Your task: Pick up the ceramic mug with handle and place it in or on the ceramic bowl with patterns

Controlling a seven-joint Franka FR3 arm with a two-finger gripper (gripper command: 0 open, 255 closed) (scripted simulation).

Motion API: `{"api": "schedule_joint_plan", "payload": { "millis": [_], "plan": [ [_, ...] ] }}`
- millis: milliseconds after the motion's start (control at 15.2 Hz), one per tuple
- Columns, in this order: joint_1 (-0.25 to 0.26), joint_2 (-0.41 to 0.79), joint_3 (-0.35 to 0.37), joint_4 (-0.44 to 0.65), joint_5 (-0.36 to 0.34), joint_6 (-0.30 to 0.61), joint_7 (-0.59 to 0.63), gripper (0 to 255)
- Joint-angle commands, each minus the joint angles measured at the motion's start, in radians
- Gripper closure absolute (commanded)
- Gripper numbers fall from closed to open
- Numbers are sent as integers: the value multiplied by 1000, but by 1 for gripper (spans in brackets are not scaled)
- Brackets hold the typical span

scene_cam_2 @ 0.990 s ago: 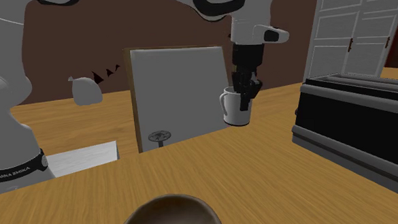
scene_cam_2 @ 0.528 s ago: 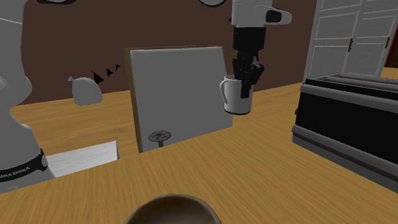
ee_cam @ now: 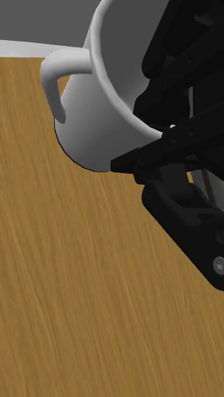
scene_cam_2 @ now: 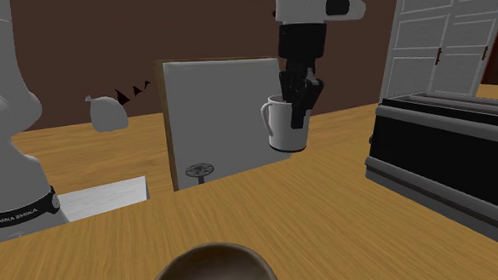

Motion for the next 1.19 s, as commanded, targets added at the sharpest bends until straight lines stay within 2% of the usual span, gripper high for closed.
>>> {"api": "schedule_joint_plan", "payload": {
  "millis": [0,528,1122],
  "plan": [
    [-18,-40,-16,-50,-10,10,-36,255],
    [-100,-141,-87,-165,-43,18,-185,255],
    [-205,-184,-179,-199,-64,1,-376,255]
  ]
}}
